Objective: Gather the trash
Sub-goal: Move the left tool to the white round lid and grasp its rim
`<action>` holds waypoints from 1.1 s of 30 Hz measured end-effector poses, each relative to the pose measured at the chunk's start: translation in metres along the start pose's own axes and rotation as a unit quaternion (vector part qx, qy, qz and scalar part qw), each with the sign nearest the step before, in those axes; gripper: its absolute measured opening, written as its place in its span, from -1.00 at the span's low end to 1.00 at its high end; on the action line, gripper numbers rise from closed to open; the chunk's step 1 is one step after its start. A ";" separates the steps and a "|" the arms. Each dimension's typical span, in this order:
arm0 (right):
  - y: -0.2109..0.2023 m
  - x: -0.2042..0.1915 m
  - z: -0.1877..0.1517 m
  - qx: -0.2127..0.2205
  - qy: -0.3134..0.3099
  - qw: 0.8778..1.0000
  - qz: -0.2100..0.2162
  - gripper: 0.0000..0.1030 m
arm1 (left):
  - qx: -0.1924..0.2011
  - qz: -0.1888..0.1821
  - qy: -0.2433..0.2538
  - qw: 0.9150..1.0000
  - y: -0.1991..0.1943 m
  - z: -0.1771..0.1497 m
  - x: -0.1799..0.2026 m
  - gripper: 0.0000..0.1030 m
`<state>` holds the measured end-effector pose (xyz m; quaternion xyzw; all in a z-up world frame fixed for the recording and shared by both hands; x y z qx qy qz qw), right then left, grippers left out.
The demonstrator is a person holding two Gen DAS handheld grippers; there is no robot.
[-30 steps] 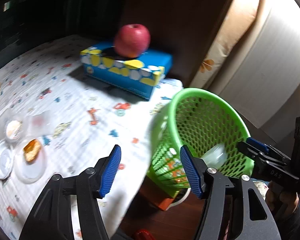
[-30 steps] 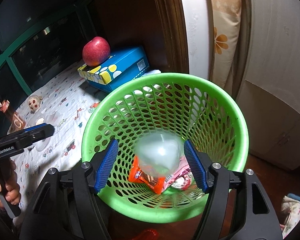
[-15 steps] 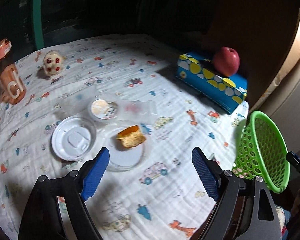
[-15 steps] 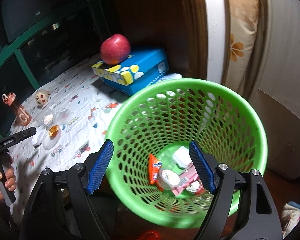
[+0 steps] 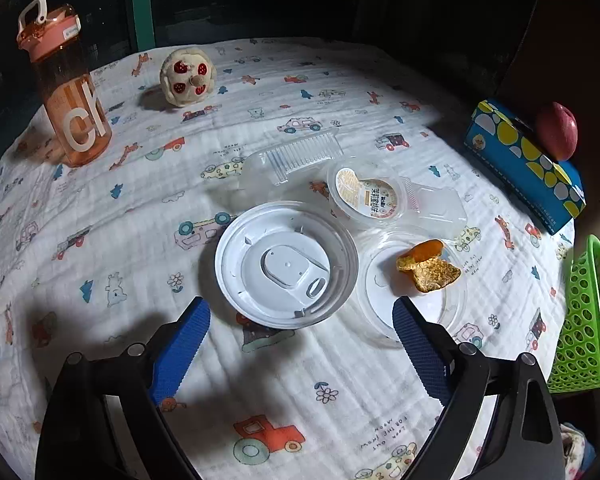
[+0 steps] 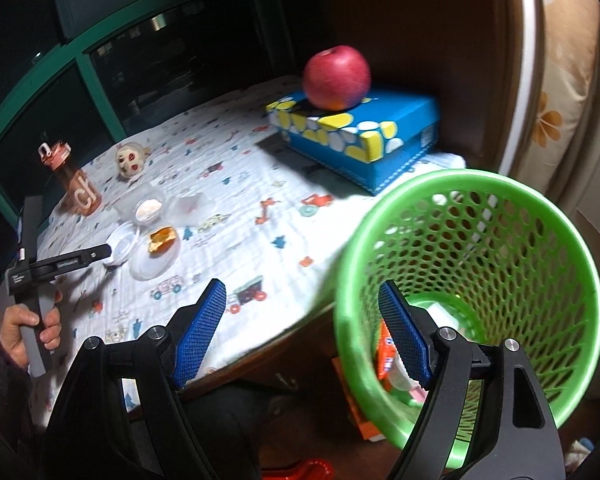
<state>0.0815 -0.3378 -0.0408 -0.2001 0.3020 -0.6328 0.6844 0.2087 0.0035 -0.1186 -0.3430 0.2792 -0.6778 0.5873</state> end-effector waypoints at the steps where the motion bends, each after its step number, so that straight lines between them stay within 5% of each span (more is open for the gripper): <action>1: 0.003 -0.004 0.000 -0.002 -0.003 1.000 0.003 0.52 | -0.003 -0.005 -0.001 1.000 0.003 0.001 0.000 0.76; 19: 0.045 -0.060 0.004 -0.036 -0.035 0.998 0.041 0.52 | -0.016 -0.009 -0.007 1.000 0.044 0.028 -0.009 0.81; 33: 0.057 -0.066 0.003 -0.045 -0.036 0.997 0.050 0.52 | -0.035 0.055 0.020 0.998 0.057 0.028 -0.005 0.81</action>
Point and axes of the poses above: each gripper's, at about its wrist camera, not at the fingertips, and y roughly the way its jaws point, x to its right, z to its top, the point moved 4 cm from there along y, roughly the way its jaws point, and after that the axes turned 5 degrees about x, right-handed, at the moved point
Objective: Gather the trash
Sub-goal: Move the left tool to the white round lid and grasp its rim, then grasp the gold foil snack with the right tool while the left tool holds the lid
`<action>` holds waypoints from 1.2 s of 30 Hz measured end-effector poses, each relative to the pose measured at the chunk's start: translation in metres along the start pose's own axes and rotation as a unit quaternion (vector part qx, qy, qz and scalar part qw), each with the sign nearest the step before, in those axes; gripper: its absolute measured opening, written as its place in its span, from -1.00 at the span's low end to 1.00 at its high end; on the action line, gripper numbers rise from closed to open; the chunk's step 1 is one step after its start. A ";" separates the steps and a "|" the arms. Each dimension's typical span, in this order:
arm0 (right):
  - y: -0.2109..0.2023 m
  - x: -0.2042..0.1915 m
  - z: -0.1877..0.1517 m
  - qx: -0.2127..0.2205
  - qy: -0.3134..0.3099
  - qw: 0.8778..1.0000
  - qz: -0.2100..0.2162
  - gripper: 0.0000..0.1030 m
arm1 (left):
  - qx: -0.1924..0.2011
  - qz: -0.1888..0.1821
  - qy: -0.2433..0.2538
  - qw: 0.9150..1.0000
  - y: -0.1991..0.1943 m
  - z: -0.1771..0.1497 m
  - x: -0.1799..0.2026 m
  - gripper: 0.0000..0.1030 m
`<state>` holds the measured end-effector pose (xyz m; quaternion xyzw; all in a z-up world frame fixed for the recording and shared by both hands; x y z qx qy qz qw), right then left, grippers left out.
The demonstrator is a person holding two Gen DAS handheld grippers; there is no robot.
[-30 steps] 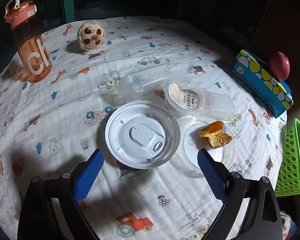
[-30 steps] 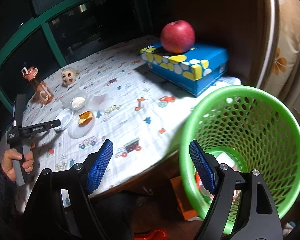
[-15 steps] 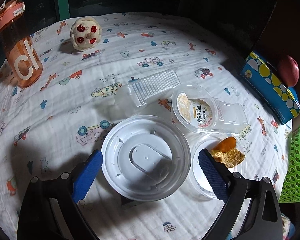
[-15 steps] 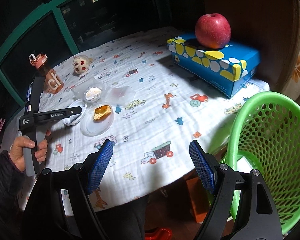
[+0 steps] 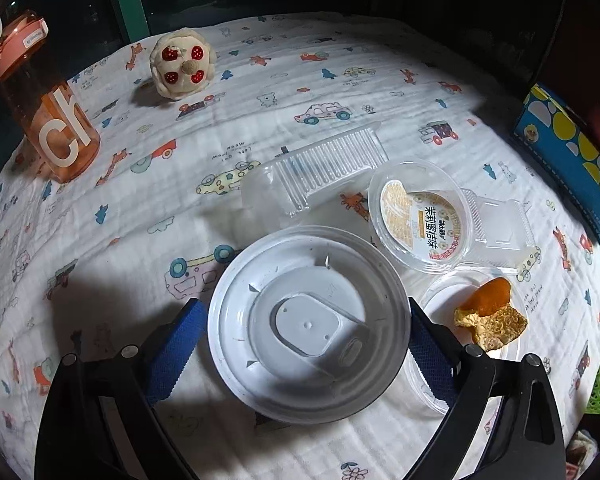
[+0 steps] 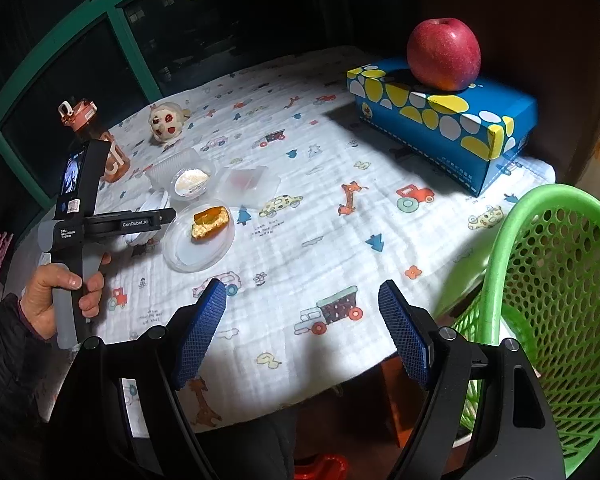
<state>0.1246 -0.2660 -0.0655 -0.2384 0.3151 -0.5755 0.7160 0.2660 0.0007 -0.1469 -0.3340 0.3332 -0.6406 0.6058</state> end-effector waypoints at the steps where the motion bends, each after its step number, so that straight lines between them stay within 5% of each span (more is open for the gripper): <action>1: 0.000 0.000 0.000 0.000 0.000 1.000 0.001 0.52 | 0.003 0.005 0.008 1.000 -0.001 0.000 0.001 0.81; 10: 0.002 -0.003 0.001 0.000 -0.005 1.000 0.005 0.52 | -0.009 -0.018 -0.017 1.000 0.006 -0.006 -0.006 0.81; 20: 0.028 -0.034 0.010 -0.010 -0.031 0.999 0.027 0.50 | 0.024 -0.017 -0.039 0.999 -0.021 -0.010 -0.026 0.75; 29: 0.074 -0.090 0.023 -0.040 -0.062 0.994 0.081 0.20 | 0.044 -0.015 -0.069 0.997 -0.054 -0.018 -0.052 0.75; 36: 0.109 -0.108 0.025 -0.087 -0.018 0.990 0.111 0.11 | 0.053 -0.018 -0.076 0.996 -0.064 -0.023 -0.065 0.75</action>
Point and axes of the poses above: each gripper's, at about its wrist camera, not at the fingertips, and y roughly the way its jaws point, x to its right, z to its top, the point moved 4 cm from there along y, roughly the way its jaws point, and after that the axes turned 5 degrees about x, right-handed, at the moved point
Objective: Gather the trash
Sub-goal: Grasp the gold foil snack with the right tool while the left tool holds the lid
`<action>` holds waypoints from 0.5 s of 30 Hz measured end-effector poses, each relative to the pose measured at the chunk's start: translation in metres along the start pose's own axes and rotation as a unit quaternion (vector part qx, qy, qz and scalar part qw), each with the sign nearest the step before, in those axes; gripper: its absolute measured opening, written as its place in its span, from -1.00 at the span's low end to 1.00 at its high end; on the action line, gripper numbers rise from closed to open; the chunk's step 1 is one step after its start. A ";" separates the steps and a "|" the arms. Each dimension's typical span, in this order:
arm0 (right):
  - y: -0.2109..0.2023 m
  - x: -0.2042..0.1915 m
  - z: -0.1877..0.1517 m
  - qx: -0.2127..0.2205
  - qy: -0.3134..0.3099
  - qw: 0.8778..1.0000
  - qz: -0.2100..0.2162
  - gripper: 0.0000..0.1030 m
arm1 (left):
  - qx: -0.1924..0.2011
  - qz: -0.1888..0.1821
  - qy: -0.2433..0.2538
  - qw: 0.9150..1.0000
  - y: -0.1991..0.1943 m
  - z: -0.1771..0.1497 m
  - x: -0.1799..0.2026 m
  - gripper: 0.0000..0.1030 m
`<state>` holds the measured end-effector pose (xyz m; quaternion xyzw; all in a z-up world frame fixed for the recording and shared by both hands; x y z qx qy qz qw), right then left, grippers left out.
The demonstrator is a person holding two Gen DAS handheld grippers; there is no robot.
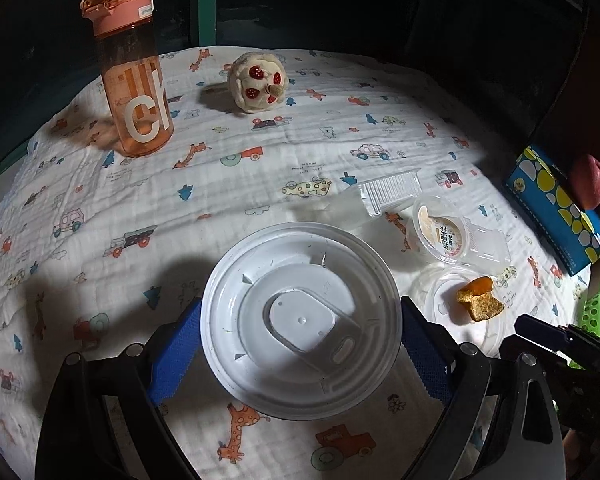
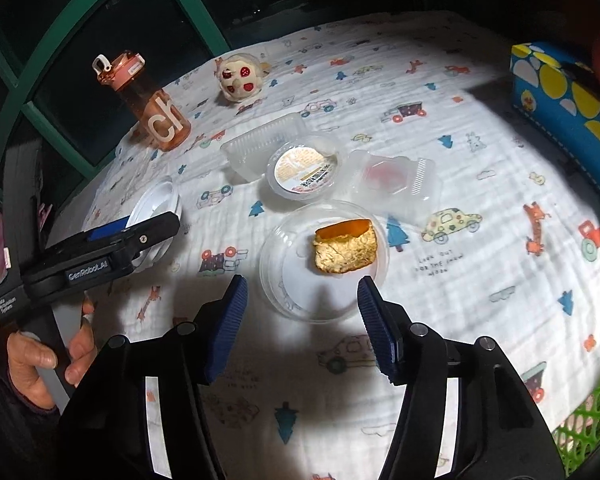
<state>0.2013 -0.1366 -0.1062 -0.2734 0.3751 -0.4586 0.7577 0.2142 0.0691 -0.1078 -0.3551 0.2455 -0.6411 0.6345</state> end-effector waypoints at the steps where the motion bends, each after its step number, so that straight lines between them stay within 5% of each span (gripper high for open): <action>1: 0.005 0.000 0.000 -0.006 0.008 1.000 0.000 0.10 | 0.001 -0.001 -0.002 1.000 -0.001 0.000 -0.002 0.75; 15: 0.039 0.012 0.013 -0.016 0.064 0.996 -0.055 0.10 | 0.003 -0.015 -0.011 1.000 -0.002 -0.004 -0.015 0.75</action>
Point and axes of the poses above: each gripper's, at about its wrist camera, not at the fingertips, and y roughly the way its jaws point, x to its right, z to its top, the point moved 4 cm from there along y, roughly the way its jaws point, and after that the axes turned 5 degrees about x, right-handed, at the moved point
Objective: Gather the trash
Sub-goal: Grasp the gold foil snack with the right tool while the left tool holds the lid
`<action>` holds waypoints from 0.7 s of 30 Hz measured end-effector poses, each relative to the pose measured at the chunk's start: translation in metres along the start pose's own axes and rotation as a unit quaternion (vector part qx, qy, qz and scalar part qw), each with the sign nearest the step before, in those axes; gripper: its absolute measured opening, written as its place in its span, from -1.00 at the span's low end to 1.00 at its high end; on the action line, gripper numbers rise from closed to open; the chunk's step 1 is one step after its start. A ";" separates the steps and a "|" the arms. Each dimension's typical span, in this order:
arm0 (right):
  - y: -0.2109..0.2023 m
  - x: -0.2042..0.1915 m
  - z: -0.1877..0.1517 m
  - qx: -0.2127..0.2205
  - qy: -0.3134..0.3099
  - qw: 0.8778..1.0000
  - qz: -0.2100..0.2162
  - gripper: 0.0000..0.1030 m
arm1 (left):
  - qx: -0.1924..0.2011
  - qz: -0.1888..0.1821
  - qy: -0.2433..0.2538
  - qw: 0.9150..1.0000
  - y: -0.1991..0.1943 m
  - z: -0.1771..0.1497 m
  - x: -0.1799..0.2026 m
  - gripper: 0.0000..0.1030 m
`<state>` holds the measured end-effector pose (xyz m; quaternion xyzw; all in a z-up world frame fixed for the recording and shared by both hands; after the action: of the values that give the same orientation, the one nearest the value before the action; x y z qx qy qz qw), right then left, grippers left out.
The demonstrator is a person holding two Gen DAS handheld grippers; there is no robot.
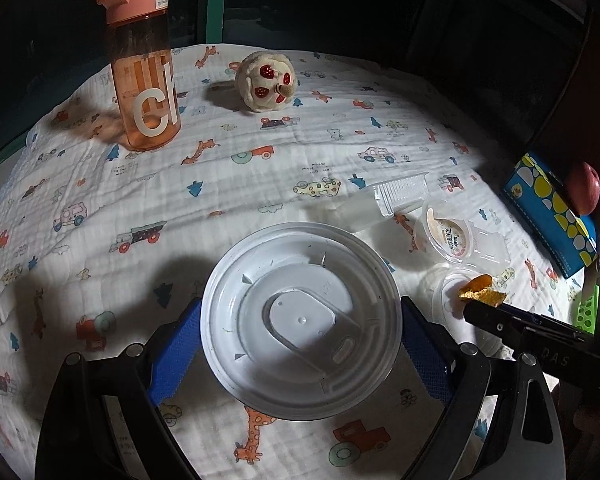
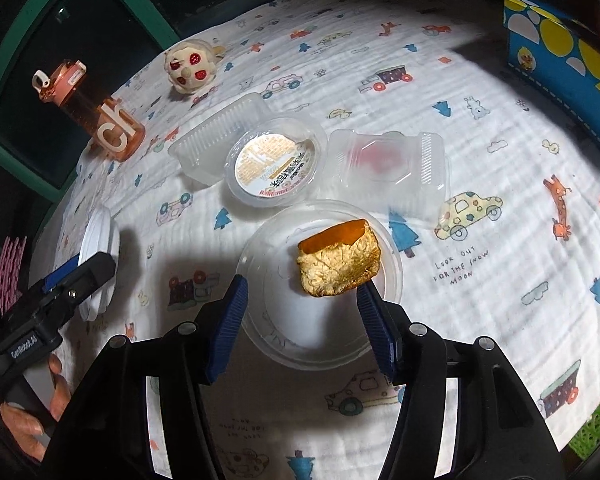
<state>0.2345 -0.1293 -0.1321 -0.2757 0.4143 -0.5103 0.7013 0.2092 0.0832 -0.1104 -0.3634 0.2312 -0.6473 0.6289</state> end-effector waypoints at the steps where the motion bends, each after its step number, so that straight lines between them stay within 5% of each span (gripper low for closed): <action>1: 0.002 0.001 0.002 0.003 0.006 1.000 -0.003 0.10 | 0.000 0.000 0.001 1.000 0.000 -0.001 -0.001 0.75; 12: 0.015 -0.007 0.007 0.055 -0.010 0.994 -0.093 0.05 | -0.007 -0.005 0.001 1.000 0.005 -0.006 -0.002 0.75; 16: 0.018 -0.008 0.006 0.072 -0.035 0.989 -0.127 -0.21 | -0.008 -0.006 0.003 1.000 0.005 -0.008 -0.001 0.75; 21: 0.014 -0.006 0.003 0.076 -0.046 0.990 -0.114 -0.27 | -0.009 -0.005 0.000 1.000 0.004 -0.008 -0.003 0.75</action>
<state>0.2433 -0.1189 -0.1404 -0.2903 0.3078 -0.6034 0.6759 0.2054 0.0844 -0.1195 -0.3699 0.2349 -0.6486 0.6224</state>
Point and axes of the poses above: each gripper's, at about its wrist camera, not at the fingertips, and y roughly the way its jaws point, x to its right, z to its top, the point moved 4 cm from there along y, roughly the way its jaws point, and after that the axes turned 5 degrees about x, right-handed, at the moved point
